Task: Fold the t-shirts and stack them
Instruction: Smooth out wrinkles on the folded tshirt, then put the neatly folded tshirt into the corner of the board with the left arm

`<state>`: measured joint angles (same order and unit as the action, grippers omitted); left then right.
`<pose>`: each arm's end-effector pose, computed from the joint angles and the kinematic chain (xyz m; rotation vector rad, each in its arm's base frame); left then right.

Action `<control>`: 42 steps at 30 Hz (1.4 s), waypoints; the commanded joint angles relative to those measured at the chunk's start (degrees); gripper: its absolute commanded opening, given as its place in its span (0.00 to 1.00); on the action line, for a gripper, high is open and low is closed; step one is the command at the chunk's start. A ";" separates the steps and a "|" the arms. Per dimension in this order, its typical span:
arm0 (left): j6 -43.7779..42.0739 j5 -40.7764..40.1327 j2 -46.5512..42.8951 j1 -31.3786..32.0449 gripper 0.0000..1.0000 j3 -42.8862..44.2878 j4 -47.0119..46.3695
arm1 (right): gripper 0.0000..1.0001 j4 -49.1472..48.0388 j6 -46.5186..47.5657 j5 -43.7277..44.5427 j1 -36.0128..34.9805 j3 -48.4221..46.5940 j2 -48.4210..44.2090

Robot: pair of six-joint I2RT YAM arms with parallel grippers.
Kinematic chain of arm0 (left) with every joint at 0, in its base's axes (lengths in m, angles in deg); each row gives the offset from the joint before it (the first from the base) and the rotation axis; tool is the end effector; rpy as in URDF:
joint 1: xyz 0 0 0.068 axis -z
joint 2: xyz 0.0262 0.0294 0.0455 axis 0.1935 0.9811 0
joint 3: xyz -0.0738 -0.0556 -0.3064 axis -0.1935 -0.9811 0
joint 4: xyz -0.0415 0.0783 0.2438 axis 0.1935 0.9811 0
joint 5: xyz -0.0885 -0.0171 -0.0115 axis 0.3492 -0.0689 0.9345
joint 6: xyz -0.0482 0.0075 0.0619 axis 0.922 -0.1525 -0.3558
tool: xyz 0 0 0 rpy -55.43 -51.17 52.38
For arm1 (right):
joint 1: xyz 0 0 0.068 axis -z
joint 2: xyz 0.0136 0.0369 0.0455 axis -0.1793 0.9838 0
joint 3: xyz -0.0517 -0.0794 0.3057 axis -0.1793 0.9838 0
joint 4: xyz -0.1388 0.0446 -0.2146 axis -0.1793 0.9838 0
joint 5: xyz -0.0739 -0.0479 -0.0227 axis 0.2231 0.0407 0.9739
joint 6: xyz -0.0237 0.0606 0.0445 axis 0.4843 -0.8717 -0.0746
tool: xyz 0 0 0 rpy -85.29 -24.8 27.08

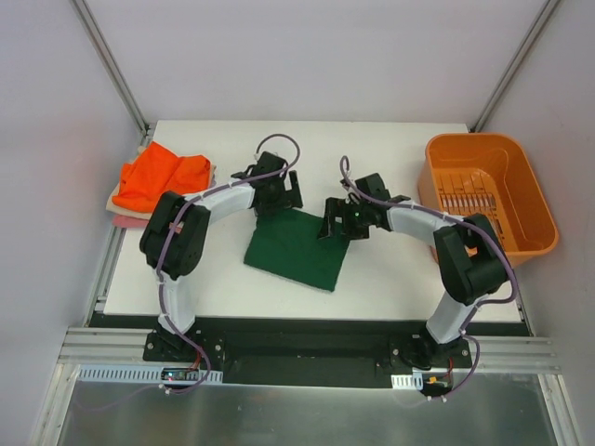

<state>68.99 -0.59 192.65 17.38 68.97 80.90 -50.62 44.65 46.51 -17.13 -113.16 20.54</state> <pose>0.4215 -0.2307 0.2094 -0.1244 2.4310 -0.5430 0.3191 0.1971 0.2003 -0.6118 2.4200 0.7875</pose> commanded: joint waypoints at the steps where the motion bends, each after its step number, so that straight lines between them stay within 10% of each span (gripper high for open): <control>1: 4.19 -5.88 -10.90 2.13 0.99 -12.90 3.72 | 0.96 8.48 7.63 6.71 4.25 -5.96 4.22; 11: 2.88 -13.99 -25.76 4.42 0.99 -18.29 1.34 | 0.96 15.69 12.74 10.75 4.96 -11.88 -7.00; 28: 7.35 1.65 -25.79 4.34 0.99 -27.34 -0.85 | 0.96 4.34 -8.01 21.04 5.14 28.03 -70.46; 42: 10.08 -0.18 -15.76 9.08 0.88 -28.48 -1.73 | 0.96 12.97 -3.88 22.19 5.14 30.49 -75.14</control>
<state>77.41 0.37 173.26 23.50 42.26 77.07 -39.00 39.49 68.24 -12.04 -82.78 -54.91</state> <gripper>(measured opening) 0.931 0.963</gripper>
